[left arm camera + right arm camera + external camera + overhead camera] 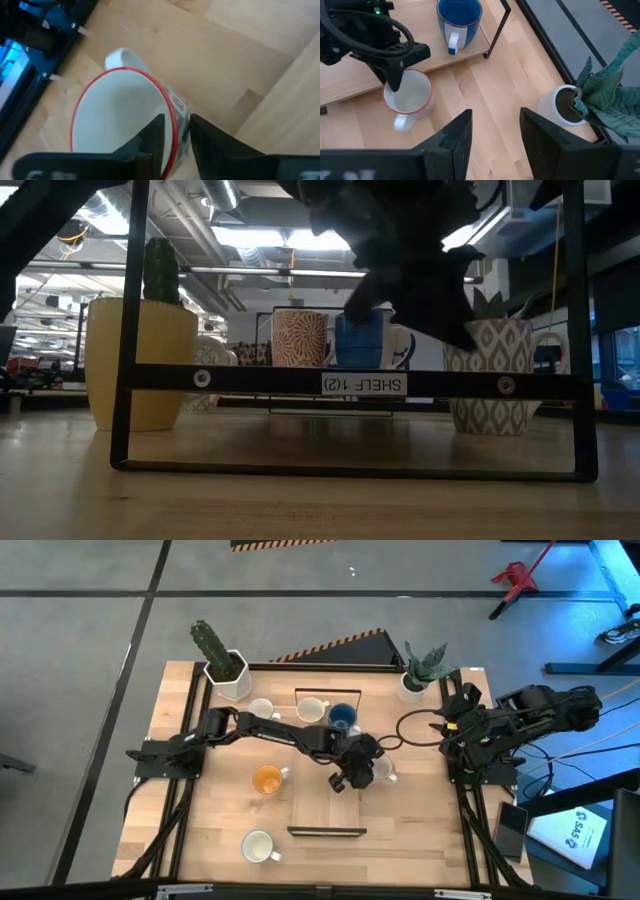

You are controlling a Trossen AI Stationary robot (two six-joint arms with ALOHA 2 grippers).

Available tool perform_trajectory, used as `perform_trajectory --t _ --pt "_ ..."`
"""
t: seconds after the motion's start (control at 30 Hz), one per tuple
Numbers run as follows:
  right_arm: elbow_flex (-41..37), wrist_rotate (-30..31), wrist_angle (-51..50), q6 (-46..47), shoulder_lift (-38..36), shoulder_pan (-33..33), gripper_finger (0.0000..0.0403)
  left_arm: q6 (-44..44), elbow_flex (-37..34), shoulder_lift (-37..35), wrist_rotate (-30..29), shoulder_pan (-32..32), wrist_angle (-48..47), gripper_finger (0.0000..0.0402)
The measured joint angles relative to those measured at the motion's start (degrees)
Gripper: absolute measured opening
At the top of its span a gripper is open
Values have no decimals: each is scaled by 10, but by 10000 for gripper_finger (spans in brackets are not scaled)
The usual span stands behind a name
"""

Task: Place coffee mugs
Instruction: Put the gray and white mug on the shelf

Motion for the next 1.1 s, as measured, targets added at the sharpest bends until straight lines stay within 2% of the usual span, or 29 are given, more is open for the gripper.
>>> perform_trajectory --t 0.3,0.5,0.6,0.73,0.9,1.03,1.1 --pt "0 -10 3 0 0 0 150 14 1 9 -16 -8 2 19" --pt "0 -10 3 0 0 0 150 9 33 10 -20 -14 -10 16" --pt "0 -10 3 0 0 0 150 3 86 10 -28 -16 -79 16" --pt "0 -9 3 -2 0 0 150 -39 192 10 -27 -9 -207 16" --pt "0 5 3 -18 0 0 150 -118 307 6 -50 3 -412 16" --pt "0 6 3 -30 0 0 150 -202 253 -66 4 20 -433 16" --pt "0 8 3 -32 0 0 150 -229 225 -104 -12 19 -423 16"
